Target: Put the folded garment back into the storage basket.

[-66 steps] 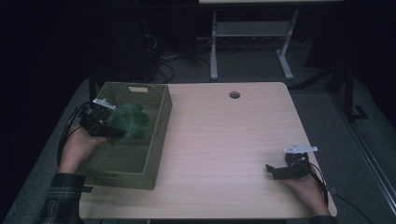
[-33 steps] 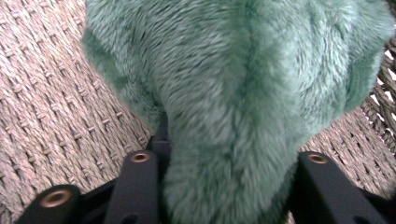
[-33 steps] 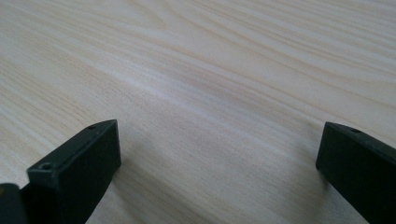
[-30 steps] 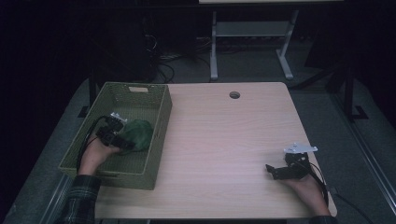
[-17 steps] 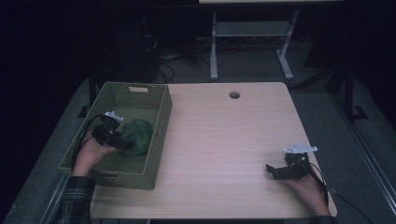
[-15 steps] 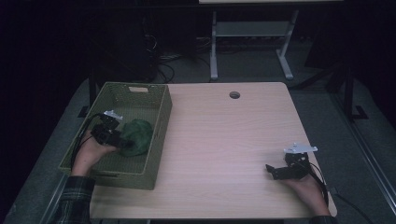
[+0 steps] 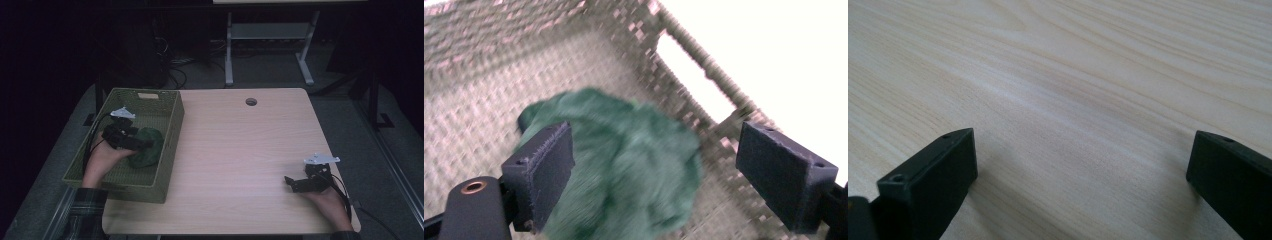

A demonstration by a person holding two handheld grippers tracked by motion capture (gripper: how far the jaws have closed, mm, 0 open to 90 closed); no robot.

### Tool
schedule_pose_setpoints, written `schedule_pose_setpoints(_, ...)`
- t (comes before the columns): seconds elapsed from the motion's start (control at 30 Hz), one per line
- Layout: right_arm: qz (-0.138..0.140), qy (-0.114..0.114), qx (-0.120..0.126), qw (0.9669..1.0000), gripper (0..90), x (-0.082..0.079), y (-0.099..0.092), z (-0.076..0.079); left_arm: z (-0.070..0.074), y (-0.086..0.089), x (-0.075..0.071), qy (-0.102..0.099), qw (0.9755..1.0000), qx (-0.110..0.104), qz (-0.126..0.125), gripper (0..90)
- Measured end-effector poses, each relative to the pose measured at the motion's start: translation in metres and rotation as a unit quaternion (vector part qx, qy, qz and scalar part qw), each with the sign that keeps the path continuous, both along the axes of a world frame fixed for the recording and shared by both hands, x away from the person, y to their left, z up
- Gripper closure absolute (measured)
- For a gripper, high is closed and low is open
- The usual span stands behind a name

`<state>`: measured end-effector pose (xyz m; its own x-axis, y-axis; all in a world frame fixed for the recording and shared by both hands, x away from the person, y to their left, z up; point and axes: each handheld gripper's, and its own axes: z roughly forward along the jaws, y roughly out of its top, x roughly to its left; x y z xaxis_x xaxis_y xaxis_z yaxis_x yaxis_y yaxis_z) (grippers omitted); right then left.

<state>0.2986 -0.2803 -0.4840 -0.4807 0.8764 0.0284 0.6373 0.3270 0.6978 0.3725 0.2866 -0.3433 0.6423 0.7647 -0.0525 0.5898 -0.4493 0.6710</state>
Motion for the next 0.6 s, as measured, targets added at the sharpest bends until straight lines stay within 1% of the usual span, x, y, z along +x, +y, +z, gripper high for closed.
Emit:
schedule_pose_setpoints(0.13,0.0,0.0,0.0,1.0,0.0,0.0,0.0,0.0,0.008,-0.014,-0.005,-0.013,0.9997,-0.02,-0.01,14.6)
schedule_pose_setpoints(0.17,0.0,0.0,0.0,1.0,0.0,0.0,0.0,0.0,0.008,-0.014,-0.005,-0.013,0.9997,-0.02,-0.01,14.6)
schedule_pose_setpoints(0.2,0.0,0.0,0.0,1.0,0.0,0.0,0.0,0.0,0.01,-0.02,-0.007,-0.018,0.9994,-0.023,-0.018,14.7)
schedule_pose_setpoints(0.27,0.0,0.0,0.0,1.0,0.0,0.0,0.0,0.0,0.011,-0.028,-0.009,-0.021,0.9992,-0.027,-0.023,14.6)
schedule_pose_setpoints(0.3,0.0,0.0,0.0,1.0,0.0,0.0,0.0,0.0,0.011,-0.028,-0.009,-0.021,0.9992,-0.027,-0.023,14.7)
schedule_pose_setpoints(0.33,0.0,0.0,0.0,1.0,0.0,0.0,0.0,0.0,0.012,-0.036,-0.011,-0.028,0.9987,-0.031,-0.03,14.8)
schedule_pose_setpoints(0.37,0.0,0.0,0.0,1.0,0.0,0.0,0.0,0.0,0.012,-0.036,-0.011,-0.028,0.9987,-0.031,-0.03,15.0)
schedule_pose_setpoints(0.4,0.0,0.0,0.0,1.0,0.0,0.0,0.0,0.0,0.014,-0.046,-0.014,-0.035,0.9981,-0.037,-0.035,15.1)
schedule_pose_setpoints(0.47,-0.001,0.0,0.0,1.0,0.0,0.0,0.0,0.0,0.014,-0.056,-0.016,-0.038,0.9976,-0.042,-0.04,15.0)
schedule_pose_setpoints(0.5,-0.001,0.0,0.0,1.0,0.0,0.0,0.0,0.0,0.014,-0.056,-0.016,-0.038,0.9976,-0.042,-0.04,15.1)
schedule_pose_setpoints(0.53,-0.001,-0.001,0.0,1.0,0.0,0.0,0.0,0.0,0.014,-0.06,-0.016,-0.041,0.9973,-0.041,-0.044,15.1)
schedule_pose_setpoints(0.57,-0.002,-0.001,0.0,1.0,0.0,0.0,0.0,0.0,0.013,-0.069,-0.017,-0.041,0.997,-0.042,-0.05,15.1)
schedule_pose_setpoints(0.6,-0.002,-0.001,0.0,1.0,0.0,0.0,0.0,0.0,0.012,-0.074,-0.017,-0.041,0.9969,-0.042,-0.052,15.1)
